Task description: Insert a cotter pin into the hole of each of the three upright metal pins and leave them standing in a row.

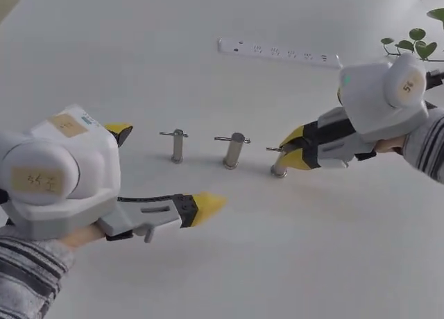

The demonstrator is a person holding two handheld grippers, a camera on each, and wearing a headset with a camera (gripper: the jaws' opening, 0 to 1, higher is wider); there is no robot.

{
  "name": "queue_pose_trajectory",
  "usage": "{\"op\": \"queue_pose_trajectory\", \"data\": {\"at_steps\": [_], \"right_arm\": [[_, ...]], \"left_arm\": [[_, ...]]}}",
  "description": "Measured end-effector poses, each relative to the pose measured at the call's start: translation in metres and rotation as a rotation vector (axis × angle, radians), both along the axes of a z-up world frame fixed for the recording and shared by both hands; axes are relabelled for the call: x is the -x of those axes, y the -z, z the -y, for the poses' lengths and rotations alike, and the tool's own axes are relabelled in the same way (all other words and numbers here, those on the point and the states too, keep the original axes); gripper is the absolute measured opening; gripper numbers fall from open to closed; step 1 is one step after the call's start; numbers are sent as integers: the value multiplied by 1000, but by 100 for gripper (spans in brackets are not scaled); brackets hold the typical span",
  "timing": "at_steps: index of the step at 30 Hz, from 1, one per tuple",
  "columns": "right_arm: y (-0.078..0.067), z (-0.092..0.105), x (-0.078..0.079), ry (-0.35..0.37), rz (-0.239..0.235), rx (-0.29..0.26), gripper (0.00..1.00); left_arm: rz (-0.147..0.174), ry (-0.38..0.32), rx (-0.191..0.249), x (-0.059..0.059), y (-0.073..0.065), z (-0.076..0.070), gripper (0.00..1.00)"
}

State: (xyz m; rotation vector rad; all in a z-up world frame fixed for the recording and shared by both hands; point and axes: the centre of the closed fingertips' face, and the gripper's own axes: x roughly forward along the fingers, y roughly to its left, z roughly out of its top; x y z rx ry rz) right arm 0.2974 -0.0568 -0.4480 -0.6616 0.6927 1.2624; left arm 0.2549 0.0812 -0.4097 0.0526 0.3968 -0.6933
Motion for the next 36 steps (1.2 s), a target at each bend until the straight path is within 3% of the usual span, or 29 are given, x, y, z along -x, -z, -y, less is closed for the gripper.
{"op": "queue_pose_trajectory", "data": {"at_steps": [14, 25, 36], "right_arm": [[4, 7, -13, 3, -21, -4, 8], [4, 7, -12, -27, -37, -16, 8], [5, 7, -11, -58, -9, -10, 12]], "left_arm": [[4, 2, -2, -1, 2, 0, 99], [-4, 2, -11, -1, 6, -1, 99], [-17, 4, -17, 1, 10, 0, 99]]}}
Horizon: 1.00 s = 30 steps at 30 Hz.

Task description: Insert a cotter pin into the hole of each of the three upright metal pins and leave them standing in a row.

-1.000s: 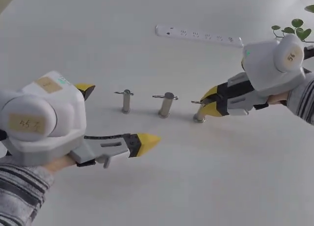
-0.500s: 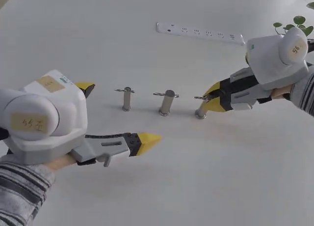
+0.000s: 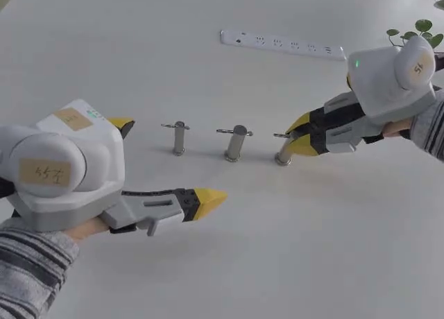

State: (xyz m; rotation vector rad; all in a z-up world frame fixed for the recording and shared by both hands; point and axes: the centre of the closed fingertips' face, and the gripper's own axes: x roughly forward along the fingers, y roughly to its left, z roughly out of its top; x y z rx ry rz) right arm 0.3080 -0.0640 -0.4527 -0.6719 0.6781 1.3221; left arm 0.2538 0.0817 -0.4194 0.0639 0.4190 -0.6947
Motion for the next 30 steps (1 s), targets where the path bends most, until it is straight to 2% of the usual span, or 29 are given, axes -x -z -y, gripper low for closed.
{"op": "queue_pose_trajectory", "data": {"at_steps": [4, 10, 12, 14, 17, 19, 20, 22, 24, 27, 30], "right_arm": [[1, -1, 4, -22, 30, 20, 24], [-13, -3, 0, 40, 53, -23, 26], [-12, -2, -2, 77, 50, -44, 29], [-18, -3, -1, 116, 63, -66, 33], [-28, -5, 0, 219, 49, -129, 39], [-35, -5, 0, 251, 73, -166, 44], [-37, -5, 2, 267, 68, -174, 45], [-37, -1, 0, 335, 38, -203, 51], [-43, -3, 4, 367, 46, -234, 56], [-46, -4, 12, 422, 19, -248, 64], [-47, -5, 17, 458, 24, -267, 71]], "left_arm": [[-1, 2, -3, 1, 0, 0, 99], [-3, -2, 4, 1, -1, -1, 99], [1, -2, 9, 0, -3, -1, 99], [2, -1, 10, -1, -3, 0, 99], [0, 0, 5, -1, -3, 0, 99], [-1, -1, 7, -2, -4, 0, 99], [-3, -2, 9, -2, -4, 0, 99], [-13, -11, 21, -3, -6, -1, 98], [-27, -25, 46, -5, -7, -1, 96], [-20, -31, 63, -7, -11, 0, 95], [-9, -40, 66, -8, -15, -1, 95]]}}
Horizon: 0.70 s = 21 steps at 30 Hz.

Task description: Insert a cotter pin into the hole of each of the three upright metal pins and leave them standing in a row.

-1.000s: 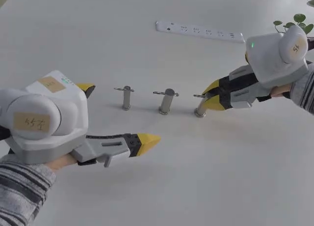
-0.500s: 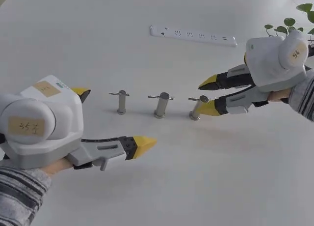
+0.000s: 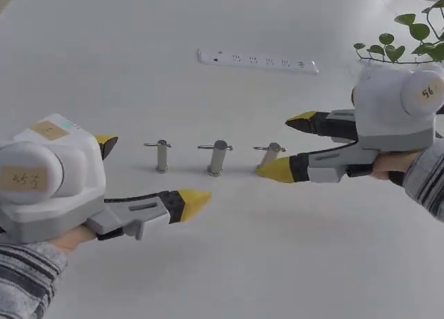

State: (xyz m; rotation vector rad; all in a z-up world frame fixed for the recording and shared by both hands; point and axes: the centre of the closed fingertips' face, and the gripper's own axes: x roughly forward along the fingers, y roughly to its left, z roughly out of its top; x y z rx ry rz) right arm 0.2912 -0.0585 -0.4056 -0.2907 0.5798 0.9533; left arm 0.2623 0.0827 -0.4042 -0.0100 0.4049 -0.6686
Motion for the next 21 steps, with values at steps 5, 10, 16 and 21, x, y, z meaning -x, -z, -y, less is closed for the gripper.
{"op": "queue_pose_trajectory", "data": {"at_steps": [5, 10, 16, 21], "right_arm": [[4, 4, -2, 90, -24, -30, 78], [2, 10, 3, 155, 5, -42, 81], [1, 12, 9, 202, -5, -77, 85], [-4, 8, 15, 221, 2, -118, 88]], "left_arm": [[3, -4, 16, 0, -5, -1, 97], [-8, -12, -1, 1, -3, -4, 99], [-12, -23, -19, 1, -3, -8, 99], [-8, -35, -16, 1, -6, -11, 99]]}}
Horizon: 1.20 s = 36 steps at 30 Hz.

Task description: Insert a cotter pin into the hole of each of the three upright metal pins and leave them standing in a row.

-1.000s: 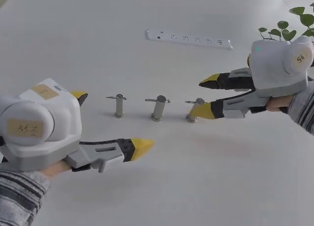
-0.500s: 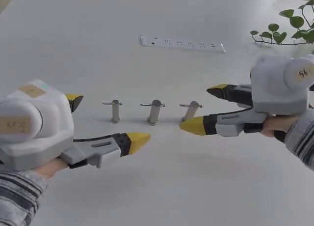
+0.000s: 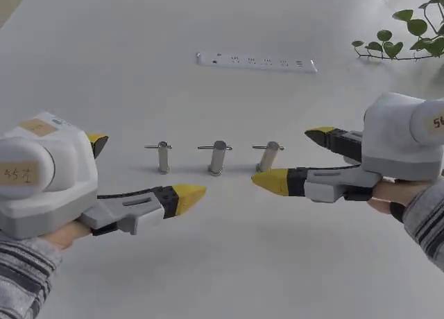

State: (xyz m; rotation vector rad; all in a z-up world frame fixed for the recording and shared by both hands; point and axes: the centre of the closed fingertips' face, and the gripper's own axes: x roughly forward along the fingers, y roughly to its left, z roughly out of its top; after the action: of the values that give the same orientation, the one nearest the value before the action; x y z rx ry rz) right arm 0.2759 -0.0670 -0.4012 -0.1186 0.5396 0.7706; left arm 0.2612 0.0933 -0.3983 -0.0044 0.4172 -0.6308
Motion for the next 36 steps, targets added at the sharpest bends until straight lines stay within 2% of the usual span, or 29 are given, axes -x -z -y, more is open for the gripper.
{"op": "queue_pose_trajectory", "data": {"at_steps": [2, 5, 8, 14, 17, 19, 23, 29, 36], "right_arm": [[-1, -1, 1, -1, 19, -1, 88], [-1, -2, 6, 3, 20, 9, 88], [-4, -3, 9, 21, 12, -19, 89], [-10, 0, 17, 60, 3, -46, 88], [-9, 1, 23, 69, -3, -38, 87], [-5, 3, 28, 65, 3, -3, 86], [-4, 3, 36, 89, -8, -26, 86], [-4, 2, 41, 116, -11, -56, 84], [-1, 5, 40, 119, -5, -36, 83]], "left_arm": [[2, -7, -5, 0, -1, -2, 99], [-3, -12, -1, 1, -2, -3, 99], [-8, -9, 2, 3, -5, -2, 99], [-17, -5, -27, 12, -9, -1, 99], [-27, -13, -28, 18, -10, -2, 99], [-31, -13, -34, 22, -10, -3, 99], [-31, -19, -37, 28, -11, -3, 98], [-27, -31, -40, 30, -13, -6, 98], [-35, -32, -47, 33, -11, -5, 97]]}}
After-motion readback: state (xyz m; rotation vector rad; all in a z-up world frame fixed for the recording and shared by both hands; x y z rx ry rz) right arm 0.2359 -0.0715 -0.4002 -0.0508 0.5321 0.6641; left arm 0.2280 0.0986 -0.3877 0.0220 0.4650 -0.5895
